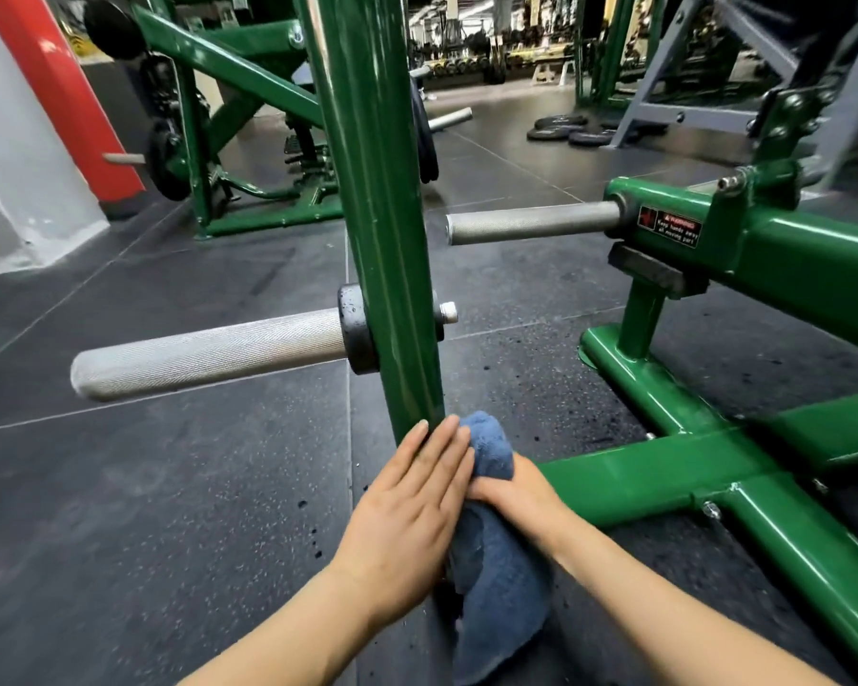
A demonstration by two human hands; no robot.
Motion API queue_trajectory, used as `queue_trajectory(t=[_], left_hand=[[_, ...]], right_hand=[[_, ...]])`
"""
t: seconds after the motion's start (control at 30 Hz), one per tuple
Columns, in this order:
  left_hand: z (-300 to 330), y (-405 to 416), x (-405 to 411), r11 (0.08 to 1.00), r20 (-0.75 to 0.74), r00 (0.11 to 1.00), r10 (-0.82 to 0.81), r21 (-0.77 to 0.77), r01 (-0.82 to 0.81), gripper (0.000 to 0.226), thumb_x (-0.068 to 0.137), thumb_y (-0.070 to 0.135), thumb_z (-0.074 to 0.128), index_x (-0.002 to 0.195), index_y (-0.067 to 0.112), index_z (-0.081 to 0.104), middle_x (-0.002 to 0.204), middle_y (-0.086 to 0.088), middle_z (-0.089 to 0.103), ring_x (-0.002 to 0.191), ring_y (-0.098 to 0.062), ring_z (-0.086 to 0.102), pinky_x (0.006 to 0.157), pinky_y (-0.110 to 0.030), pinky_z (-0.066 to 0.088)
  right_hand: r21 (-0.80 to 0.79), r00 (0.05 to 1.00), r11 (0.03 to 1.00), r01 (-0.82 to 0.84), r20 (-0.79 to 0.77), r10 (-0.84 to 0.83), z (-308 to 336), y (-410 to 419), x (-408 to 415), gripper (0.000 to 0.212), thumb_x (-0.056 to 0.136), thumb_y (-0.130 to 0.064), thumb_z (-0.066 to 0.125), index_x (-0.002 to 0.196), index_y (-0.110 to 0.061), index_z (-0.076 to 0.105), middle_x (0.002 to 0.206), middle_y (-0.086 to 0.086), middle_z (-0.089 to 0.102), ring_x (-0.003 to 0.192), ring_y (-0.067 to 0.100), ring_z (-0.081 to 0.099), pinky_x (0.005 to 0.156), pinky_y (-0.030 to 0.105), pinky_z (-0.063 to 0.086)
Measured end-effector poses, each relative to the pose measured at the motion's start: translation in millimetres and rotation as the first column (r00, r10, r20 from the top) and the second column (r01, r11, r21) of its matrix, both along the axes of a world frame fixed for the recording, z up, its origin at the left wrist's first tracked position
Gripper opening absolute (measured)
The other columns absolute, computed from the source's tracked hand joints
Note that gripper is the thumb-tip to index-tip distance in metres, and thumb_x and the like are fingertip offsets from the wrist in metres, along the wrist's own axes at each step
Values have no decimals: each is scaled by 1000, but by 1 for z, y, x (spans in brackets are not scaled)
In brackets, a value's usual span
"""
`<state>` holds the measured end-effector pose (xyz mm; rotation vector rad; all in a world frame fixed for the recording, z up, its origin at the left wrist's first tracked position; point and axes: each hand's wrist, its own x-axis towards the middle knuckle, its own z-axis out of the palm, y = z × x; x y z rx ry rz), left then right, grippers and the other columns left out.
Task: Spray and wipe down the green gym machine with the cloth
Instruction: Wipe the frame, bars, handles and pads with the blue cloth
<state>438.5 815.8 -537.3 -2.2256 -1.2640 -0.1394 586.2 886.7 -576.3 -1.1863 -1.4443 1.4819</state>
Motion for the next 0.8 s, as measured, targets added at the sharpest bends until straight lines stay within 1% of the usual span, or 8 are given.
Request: queue_trajectory(t=[0.1, 0.23, 0.3, 0.37, 0.47, 0.57, 0.7, 0.8], left_hand=[[18, 2, -1, 997, 79, 997, -28, 77, 22, 58, 82, 13, 34, 136, -3, 50, 148, -18, 41, 141, -34, 32, 117, -47, 14], [40, 6, -5, 984, 150, 987, -61, 172, 34, 66, 79, 14, 44, 143, -3, 38, 154, -18, 29, 144, -33, 25, 120, -47, 14], [37, 7, -9, 985, 114, 992, -63, 170, 43, 66, 80, 14, 44, 143, -3, 37, 154, -18, 28, 145, -32, 24, 119, -47, 14], [24, 6, -13, 990, 58, 995, -75, 126, 67, 63, 81, 14, 40, 142, -2, 40, 154, -17, 29, 145, -32, 24, 118, -47, 16], [10, 1, -16, 994, 28, 994, -104, 40, 103, 62, 81, 12, 36, 141, -2, 43, 153, -16, 32, 144, -30, 25, 116, -46, 19], [20, 4, -16, 991, 84, 989, -121, 68, 116, 65, 80, 14, 41, 143, -1, 37, 154, -16, 31, 145, -30, 23, 117, -47, 19], [50, 9, -9, 978, 246, 955, -164, 163, 127, 69, 81, 17, 52, 144, -2, 32, 155, -18, 27, 146, -32, 22, 119, -48, 16], [58, 11, -5, 967, 273, 937, -220, 184, 174, 71, 78, 15, 53, 143, -2, 32, 154, -19, 28, 146, -32, 22, 118, -49, 19]], right_hand=[[155, 991, 987, 31, -136, -9, 41, 5, -2, 31, 67, -2, 71, 94, -14, 66, 72, -17, 71, 71, -9, 63, 66, 9, 47], [248, 948, 958, 143, -311, -62, 80, 12, -14, 35, 61, -10, 62, 96, -12, 64, 73, -14, 71, 71, -7, 64, 67, 9, 47], [219, 951, 965, 146, -301, -76, 75, 10, -18, 41, 62, -14, 63, 103, -8, 65, 80, -11, 71, 74, -7, 64, 68, 8, 47], [185, 971, 974, 129, -222, -86, 57, 5, -18, 43, 61, -21, 64, 103, -12, 66, 85, -12, 70, 79, -6, 65, 68, 6, 46], [183, 990, 982, 54, -136, -29, 44, -1, -10, 32, 65, -19, 69, 97, -18, 65, 76, -20, 71, 82, -6, 64, 69, 5, 44], [248, 983, 968, 20, -184, 26, 60, 3, -4, 30, 74, 0, 72, 100, -15, 64, 81, -18, 73, 80, -7, 65, 73, 9, 46], [394, 953, 911, 126, -303, -1, 102, 13, -1, 42, 63, -5, 63, 103, -17, 60, 85, -11, 73, 82, 0, 65, 74, 13, 48], [507, 953, 838, 201, -298, -48, 117, 17, 2, 48, 59, -20, 69, 106, -17, 61, 95, -6, 71, 89, 3, 64, 80, 15, 47]])
